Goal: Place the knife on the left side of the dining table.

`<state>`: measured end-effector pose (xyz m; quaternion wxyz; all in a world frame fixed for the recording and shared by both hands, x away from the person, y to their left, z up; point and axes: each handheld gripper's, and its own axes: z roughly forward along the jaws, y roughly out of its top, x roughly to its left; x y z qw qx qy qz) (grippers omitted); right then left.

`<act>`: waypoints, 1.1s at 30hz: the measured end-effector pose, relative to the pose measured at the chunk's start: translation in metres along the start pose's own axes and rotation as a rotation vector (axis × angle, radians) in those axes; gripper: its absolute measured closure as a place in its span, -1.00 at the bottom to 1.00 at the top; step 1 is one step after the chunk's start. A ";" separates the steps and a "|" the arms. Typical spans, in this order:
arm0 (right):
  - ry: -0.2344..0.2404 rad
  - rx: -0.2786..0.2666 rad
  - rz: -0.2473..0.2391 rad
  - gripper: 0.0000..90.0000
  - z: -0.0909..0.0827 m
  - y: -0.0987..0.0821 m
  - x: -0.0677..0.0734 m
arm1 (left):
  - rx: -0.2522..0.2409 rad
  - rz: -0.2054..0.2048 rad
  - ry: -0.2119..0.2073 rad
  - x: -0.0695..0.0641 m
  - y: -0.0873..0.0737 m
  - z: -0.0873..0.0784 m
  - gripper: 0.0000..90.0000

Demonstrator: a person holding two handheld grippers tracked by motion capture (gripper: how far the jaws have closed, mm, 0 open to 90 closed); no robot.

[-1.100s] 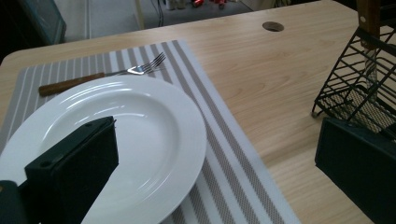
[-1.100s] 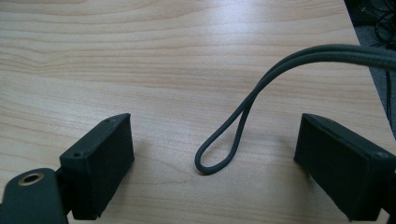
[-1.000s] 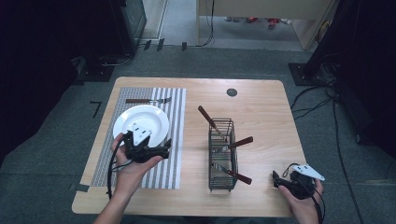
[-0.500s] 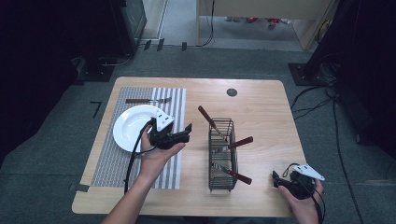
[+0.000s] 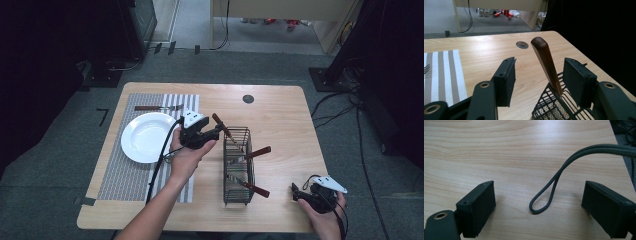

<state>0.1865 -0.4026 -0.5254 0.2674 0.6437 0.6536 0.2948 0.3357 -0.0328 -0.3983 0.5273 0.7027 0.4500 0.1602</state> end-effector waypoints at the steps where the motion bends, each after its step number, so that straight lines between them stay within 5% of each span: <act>1: 0.000 0.000 0.000 -0.74 0.000 0.000 0.000 | 0.000 -0.005 -0.011 0.000 0.000 0.002 0.09; 7: 0.001 0.000 -0.002 -0.74 0.000 0.000 0.000 | -0.004 -0.037 -0.015 0.000 -0.002 0.010 0.27; 11: 0.001 0.000 -0.002 -0.74 0.000 0.000 0.000 | -0.022 -0.023 -0.002 -0.003 -0.001 0.013 0.35; 13: 0.001 0.000 -0.001 -0.74 0.000 0.000 0.000 | -0.027 -0.029 -0.023 -0.003 0.000 0.012 0.54; 21: 0.000 0.000 -0.002 -0.74 0.000 0.000 0.000 | -0.089 -0.052 -0.095 -0.004 0.007 0.002 0.78; 33: -0.002 0.000 0.001 -0.74 0.000 0.000 0.000 | -0.221 -0.055 -0.172 -0.006 0.028 -0.026 0.82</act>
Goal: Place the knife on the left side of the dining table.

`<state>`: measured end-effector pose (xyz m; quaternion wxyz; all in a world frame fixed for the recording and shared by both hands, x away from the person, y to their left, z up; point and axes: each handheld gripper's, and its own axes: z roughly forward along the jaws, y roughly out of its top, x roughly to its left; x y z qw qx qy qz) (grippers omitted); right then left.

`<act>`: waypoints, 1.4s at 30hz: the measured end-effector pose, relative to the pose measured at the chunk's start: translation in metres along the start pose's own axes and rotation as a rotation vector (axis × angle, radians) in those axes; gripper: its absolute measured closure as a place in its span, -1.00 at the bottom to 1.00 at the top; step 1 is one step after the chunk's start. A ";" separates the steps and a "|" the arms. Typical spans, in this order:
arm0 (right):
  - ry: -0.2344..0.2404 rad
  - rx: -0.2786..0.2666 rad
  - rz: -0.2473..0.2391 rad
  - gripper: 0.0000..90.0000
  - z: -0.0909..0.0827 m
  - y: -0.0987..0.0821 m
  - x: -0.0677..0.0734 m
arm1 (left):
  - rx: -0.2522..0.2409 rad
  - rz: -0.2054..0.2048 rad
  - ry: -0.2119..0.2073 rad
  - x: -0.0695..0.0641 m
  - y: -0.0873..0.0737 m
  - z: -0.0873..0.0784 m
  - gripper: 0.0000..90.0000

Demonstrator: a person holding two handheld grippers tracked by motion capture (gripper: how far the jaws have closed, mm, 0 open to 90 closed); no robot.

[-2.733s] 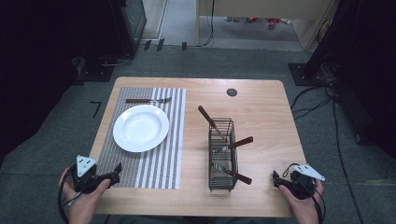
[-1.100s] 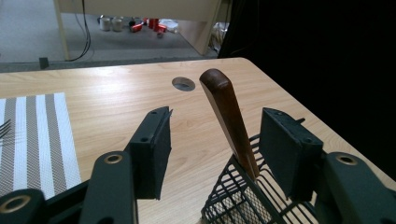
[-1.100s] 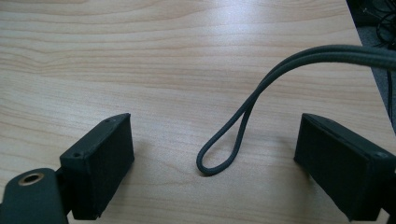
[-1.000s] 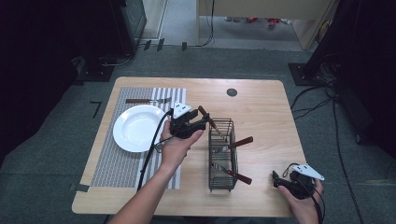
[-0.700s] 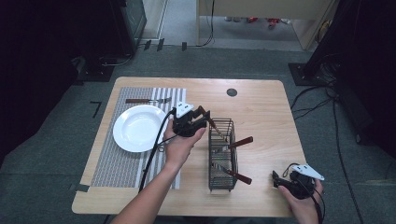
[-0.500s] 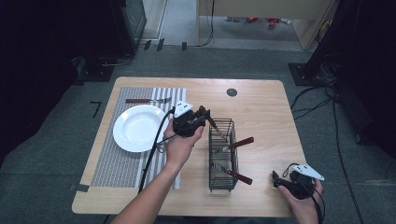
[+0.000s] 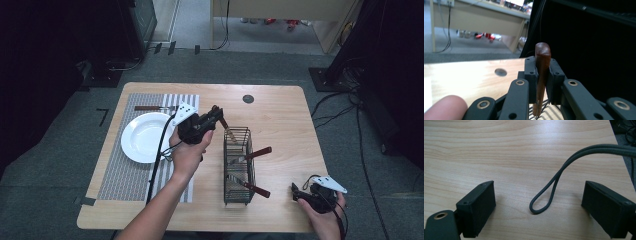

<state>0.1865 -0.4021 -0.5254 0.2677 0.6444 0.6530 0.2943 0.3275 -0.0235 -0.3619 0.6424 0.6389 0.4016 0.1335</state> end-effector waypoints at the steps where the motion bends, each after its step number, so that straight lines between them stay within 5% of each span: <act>1: 0.000 -0.001 -0.001 -0.74 0.000 0.000 0.000 | -0.013 0.000 -0.006 -0.001 0.003 -0.003 0.82; 11: 0.000 0.000 0.000 -0.74 0.000 0.000 0.000 | -0.129 -0.001 -0.052 -0.009 0.034 -0.035 0.82; 24: -0.001 -0.001 0.002 -0.74 0.001 0.001 0.001 | -0.230 -0.008 -0.061 0.001 0.057 -0.088 0.82; 35: -0.001 -0.001 0.000 -0.74 0.001 0.001 0.001 | -0.265 -0.019 0.011 0.027 0.040 -0.139 0.82; 42: -0.003 0.000 0.003 -0.74 0.001 0.001 0.001 | -0.290 -0.102 0.059 0.059 0.016 -0.177 0.82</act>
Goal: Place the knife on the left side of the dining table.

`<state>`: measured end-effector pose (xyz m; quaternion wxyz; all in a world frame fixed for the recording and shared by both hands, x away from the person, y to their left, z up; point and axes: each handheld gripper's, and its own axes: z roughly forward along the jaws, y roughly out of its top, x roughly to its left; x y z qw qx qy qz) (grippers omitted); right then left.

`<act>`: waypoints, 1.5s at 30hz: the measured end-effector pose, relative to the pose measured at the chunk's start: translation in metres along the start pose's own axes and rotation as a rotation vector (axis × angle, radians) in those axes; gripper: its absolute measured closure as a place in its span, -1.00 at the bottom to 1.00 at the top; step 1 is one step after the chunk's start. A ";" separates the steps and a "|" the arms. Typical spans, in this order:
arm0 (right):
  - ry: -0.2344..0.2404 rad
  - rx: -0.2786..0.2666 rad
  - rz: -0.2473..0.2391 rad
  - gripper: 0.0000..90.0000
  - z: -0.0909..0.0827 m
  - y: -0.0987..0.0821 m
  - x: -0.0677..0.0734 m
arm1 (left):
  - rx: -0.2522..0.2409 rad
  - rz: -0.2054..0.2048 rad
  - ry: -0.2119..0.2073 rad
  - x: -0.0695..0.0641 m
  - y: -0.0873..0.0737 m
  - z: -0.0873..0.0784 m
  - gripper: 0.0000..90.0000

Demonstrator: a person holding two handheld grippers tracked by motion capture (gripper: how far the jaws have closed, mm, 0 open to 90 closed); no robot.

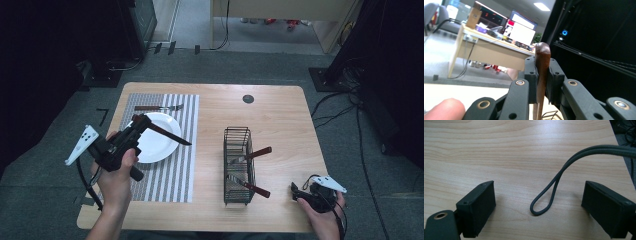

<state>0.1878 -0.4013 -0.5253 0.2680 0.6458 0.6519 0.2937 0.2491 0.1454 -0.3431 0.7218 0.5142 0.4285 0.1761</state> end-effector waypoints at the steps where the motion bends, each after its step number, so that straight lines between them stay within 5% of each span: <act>1: -0.001 -0.001 -0.001 -0.74 0.000 0.000 0.000 | -0.001 -0.013 0.010 0.005 -0.002 -0.005 0.82; 9: -0.005 0.000 0.002 -0.74 0.000 0.000 0.001 | -0.016 -0.071 0.101 0.036 -0.030 -0.041 0.83; 19: -0.005 0.000 0.003 -0.74 0.000 0.000 0.001 | 0.011 -0.152 0.174 0.068 -0.071 -0.066 0.82; 26: -0.005 -0.001 0.004 -0.74 0.000 0.000 0.001 | -0.015 -0.347 0.198 0.100 -0.102 -0.071 0.82; 33: -0.005 -0.002 0.002 -0.74 0.000 0.000 0.001 | -0.002 -0.485 0.269 0.116 -0.116 -0.077 0.82; 36: -0.005 -0.002 0.002 -0.74 0.000 0.000 0.001 | 0.006 -0.504 0.308 0.119 -0.120 -0.081 0.80; 45: -0.004 -0.002 0.002 -0.73 0.000 0.000 0.001 | 0.091 -0.435 0.440 0.127 -0.131 -0.086 0.60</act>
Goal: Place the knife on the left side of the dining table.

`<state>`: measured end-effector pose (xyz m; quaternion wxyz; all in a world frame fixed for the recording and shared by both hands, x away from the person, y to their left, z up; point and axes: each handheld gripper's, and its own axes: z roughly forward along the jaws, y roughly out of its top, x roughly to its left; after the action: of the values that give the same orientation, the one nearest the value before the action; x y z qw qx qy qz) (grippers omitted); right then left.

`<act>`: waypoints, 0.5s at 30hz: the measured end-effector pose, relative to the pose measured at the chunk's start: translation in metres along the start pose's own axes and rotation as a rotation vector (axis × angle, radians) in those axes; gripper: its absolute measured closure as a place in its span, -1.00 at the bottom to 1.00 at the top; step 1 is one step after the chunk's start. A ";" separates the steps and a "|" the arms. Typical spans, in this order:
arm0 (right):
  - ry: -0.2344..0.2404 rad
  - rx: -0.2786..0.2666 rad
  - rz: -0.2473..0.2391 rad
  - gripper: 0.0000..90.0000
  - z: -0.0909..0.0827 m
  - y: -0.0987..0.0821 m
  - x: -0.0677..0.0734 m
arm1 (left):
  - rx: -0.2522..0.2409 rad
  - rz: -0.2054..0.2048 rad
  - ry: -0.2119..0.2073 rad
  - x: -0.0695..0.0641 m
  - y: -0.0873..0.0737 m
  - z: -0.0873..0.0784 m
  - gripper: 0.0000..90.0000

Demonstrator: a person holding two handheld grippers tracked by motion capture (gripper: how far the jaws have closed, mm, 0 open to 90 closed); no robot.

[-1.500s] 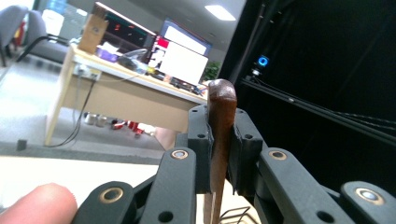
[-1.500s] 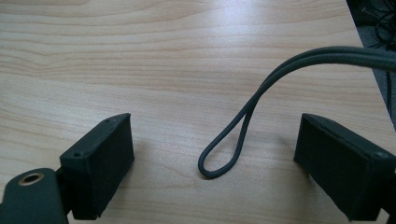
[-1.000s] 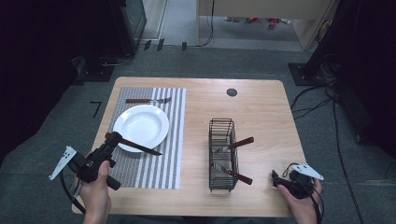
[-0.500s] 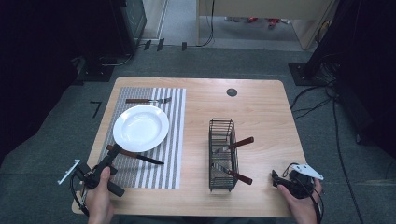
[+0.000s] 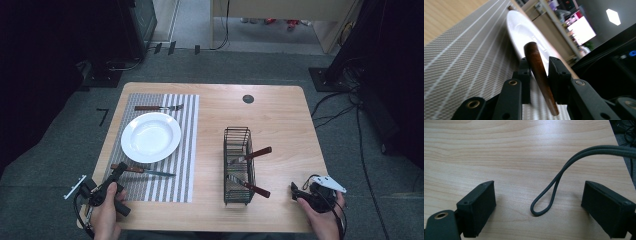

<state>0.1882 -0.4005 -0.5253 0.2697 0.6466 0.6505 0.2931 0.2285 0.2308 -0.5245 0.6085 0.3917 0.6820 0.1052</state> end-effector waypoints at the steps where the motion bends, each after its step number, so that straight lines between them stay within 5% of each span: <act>1: 0.000 0.000 0.000 -0.73 0.000 0.000 0.000 | 0.006 -0.004 0.004 0.001 0.000 0.000 0.59; 15: 0.002 -0.001 -0.001 -0.73 0.000 0.000 0.000 | 0.056 -0.026 0.063 0.009 -0.005 0.002 0.42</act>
<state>0.1881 -0.4005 -0.5253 0.2695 0.6460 0.6510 0.2938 0.2285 0.2331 -0.5350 0.5769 0.3962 0.7085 0.0907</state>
